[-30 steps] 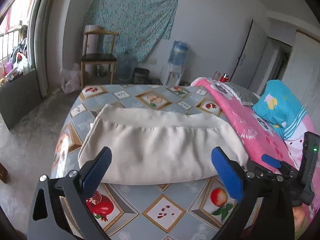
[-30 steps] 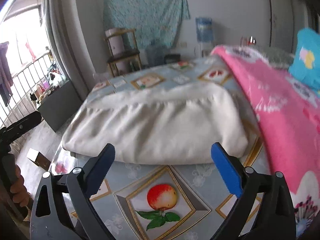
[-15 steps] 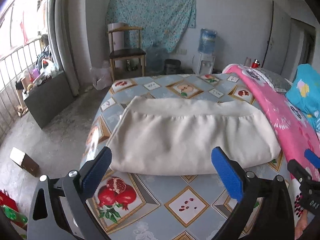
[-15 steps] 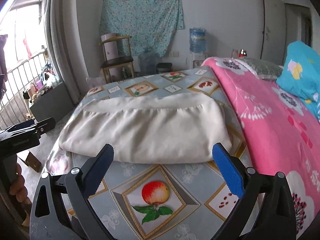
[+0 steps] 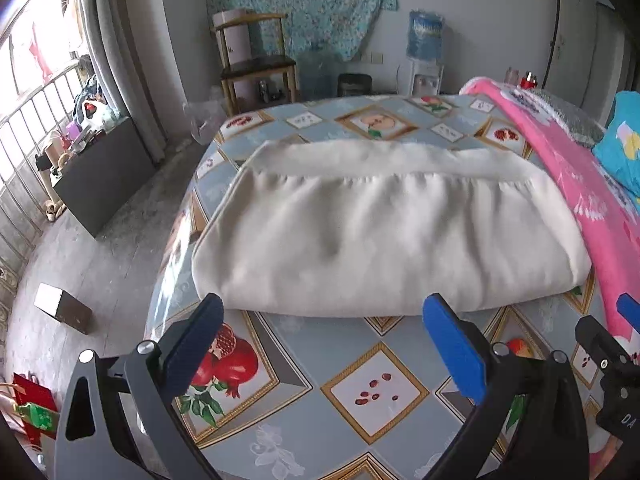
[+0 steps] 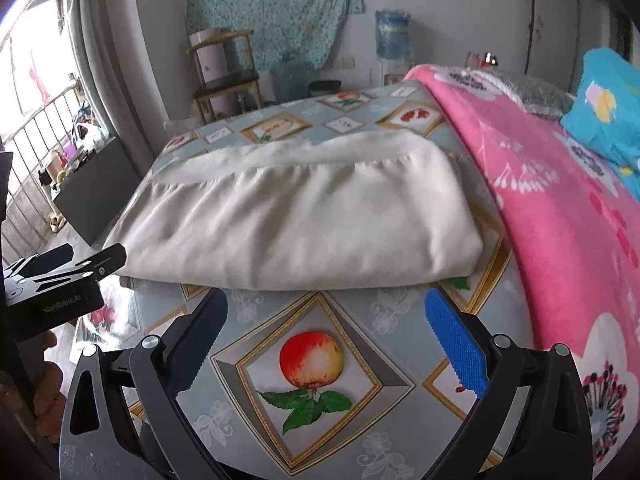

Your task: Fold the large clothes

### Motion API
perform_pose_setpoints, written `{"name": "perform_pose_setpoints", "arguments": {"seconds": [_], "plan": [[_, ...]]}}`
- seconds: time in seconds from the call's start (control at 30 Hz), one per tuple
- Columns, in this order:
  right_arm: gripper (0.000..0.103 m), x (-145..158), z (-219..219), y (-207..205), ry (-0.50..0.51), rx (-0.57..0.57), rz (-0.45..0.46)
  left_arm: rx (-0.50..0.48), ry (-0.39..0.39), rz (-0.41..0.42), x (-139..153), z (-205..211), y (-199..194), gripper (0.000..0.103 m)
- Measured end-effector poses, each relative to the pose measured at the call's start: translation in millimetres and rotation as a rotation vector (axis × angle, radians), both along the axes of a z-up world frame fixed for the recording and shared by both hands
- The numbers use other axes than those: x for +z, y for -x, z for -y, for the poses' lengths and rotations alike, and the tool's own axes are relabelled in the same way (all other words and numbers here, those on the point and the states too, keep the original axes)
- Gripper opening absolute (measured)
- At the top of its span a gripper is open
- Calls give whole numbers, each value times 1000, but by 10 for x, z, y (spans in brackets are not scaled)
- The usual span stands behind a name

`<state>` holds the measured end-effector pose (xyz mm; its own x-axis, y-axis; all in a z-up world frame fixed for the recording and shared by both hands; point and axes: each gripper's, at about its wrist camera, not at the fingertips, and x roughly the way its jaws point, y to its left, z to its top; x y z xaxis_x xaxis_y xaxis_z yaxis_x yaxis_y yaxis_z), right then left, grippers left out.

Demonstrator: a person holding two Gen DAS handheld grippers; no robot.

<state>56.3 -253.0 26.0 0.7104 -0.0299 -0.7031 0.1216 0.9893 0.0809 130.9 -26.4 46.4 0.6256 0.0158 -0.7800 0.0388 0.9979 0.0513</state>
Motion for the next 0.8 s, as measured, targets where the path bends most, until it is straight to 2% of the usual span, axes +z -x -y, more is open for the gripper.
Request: {"name": "perform_pose_setpoints", "arguments": {"seconds": [0.33, 0.8], "plan": [[96, -121, 27, -39, -4, -22, -56, -32, -32, -73, -168, 124, -62, 98], [96, -168, 67, -53, -11, -30, -81, -28, -47, -88, -194, 159, -64, 98]]}}
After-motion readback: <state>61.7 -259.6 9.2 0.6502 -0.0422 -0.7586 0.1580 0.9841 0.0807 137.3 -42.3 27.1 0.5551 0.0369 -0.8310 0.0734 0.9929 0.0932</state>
